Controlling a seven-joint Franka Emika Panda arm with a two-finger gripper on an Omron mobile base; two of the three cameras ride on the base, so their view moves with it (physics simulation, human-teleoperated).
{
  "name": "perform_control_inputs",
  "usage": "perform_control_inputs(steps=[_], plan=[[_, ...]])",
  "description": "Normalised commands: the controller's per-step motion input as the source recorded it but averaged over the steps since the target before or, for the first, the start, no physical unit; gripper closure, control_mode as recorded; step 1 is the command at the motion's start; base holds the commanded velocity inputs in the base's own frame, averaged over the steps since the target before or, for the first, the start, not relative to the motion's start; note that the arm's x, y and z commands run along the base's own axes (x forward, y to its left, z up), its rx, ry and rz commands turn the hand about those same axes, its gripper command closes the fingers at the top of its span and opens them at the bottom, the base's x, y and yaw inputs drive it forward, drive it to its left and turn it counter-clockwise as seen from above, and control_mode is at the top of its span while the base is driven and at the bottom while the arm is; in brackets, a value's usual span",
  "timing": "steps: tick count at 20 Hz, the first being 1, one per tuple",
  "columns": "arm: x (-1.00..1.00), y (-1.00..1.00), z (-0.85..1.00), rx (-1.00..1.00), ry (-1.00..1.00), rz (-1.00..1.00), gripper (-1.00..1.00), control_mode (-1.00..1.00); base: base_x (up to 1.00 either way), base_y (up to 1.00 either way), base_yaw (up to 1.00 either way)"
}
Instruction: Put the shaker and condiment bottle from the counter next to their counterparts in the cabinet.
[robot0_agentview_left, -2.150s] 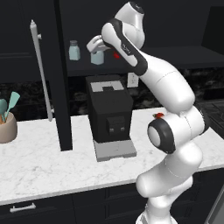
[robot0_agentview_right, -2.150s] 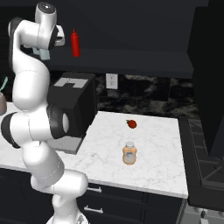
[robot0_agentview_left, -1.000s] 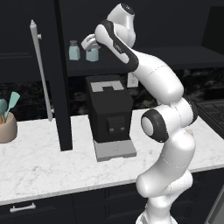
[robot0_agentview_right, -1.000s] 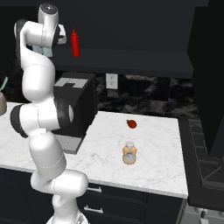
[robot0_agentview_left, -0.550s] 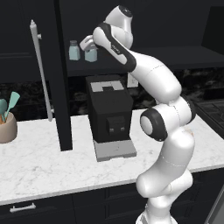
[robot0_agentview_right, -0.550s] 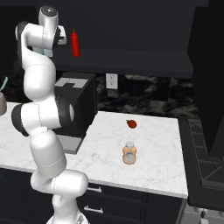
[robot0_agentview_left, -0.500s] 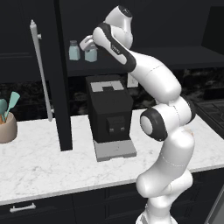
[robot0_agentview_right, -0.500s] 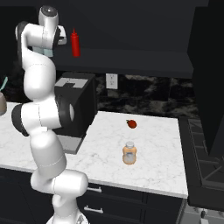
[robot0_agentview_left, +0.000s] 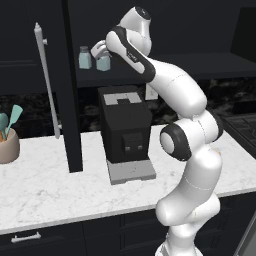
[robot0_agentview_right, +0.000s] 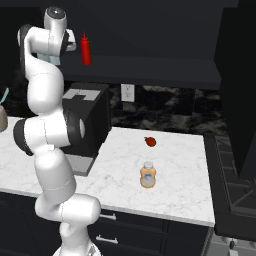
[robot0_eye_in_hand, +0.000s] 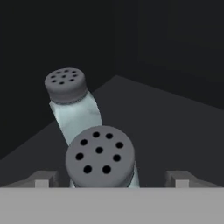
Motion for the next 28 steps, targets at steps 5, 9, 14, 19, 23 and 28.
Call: perform_control_inputs(steps=[5,9,14,19,23,28], plan=[[0.0,0.0,0.0,0.0,0.0,0.0,-1.0,-1.0,0.0,0.0,0.0],[-0.01,0.0,0.0,0.0,0.0,-0.01,-1.0,-1.0,0.0,0.0,0.0],[-0.15,0.0,0.0,0.0,0.0,0.0,-1.0,-1.0,0.0,0.0,0.0],[-0.2,0.0,0.0,0.0,0.0,-0.01,-1.0,-1.0,0.0,0.0,0.0],[-0.23,0.0,0.0,0.0,0.0,-0.01,-1.0,-1.0,0.0,0.0,0.0],[-0.23,0.0,0.0,0.0,0.0,-0.02,-1.0,-1.0,0.0,0.0,0.0]])
